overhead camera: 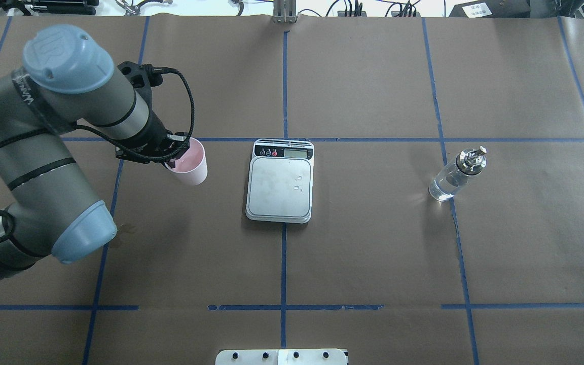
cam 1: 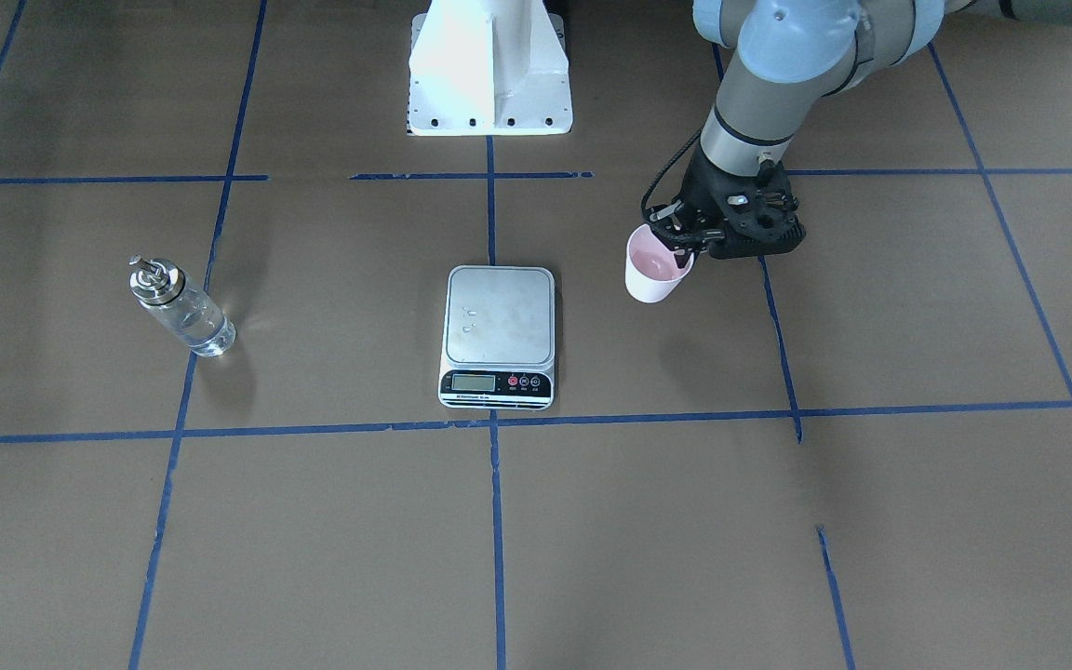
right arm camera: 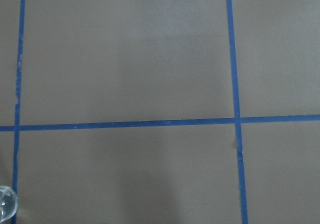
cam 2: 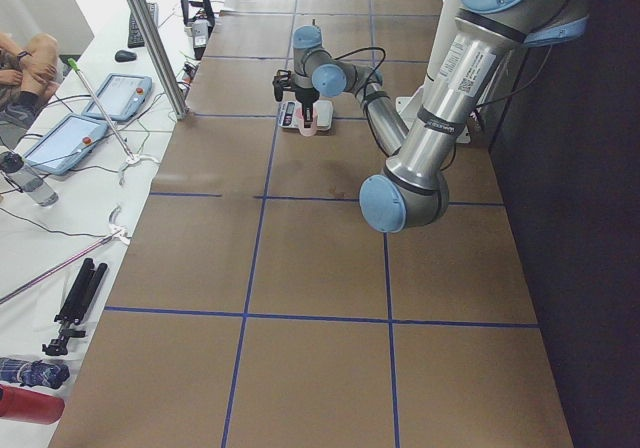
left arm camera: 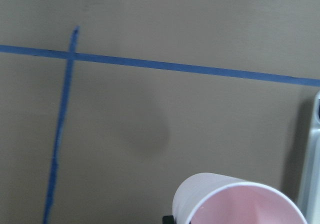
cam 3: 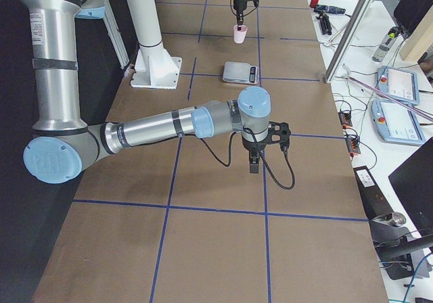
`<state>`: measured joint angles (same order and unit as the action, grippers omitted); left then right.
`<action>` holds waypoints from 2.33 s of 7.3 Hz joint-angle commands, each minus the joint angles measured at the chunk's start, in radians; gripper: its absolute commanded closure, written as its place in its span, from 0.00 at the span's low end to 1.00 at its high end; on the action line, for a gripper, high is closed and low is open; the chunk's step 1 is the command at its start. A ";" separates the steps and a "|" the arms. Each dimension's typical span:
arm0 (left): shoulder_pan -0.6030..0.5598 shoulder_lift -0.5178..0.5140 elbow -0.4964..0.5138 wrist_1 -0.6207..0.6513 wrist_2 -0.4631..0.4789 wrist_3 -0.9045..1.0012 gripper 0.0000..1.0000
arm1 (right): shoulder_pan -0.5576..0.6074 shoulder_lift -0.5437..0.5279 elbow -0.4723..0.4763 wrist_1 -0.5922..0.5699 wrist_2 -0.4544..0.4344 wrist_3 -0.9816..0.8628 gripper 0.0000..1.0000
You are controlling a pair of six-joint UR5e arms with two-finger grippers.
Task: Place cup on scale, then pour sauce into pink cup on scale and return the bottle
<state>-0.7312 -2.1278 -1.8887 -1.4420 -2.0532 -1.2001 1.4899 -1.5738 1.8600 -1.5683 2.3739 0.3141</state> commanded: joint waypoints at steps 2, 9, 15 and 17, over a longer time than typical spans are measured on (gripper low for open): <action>0.016 -0.185 0.147 -0.008 -0.050 -0.158 1.00 | -0.104 -0.021 0.152 0.001 -0.019 0.211 0.00; 0.136 -0.300 0.351 -0.124 0.051 -0.299 1.00 | -0.135 -0.026 0.196 -0.001 -0.028 0.252 0.00; 0.142 -0.291 0.359 -0.141 0.054 -0.291 0.48 | -0.190 -0.055 0.270 0.001 -0.047 0.366 0.00; 0.142 -0.291 0.350 -0.138 0.062 -0.291 0.00 | -0.230 -0.061 0.313 -0.001 -0.068 0.405 0.00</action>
<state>-0.5891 -2.4192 -1.5322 -1.5815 -1.9970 -1.4912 1.2814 -1.6311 2.1474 -1.5689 2.3147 0.6920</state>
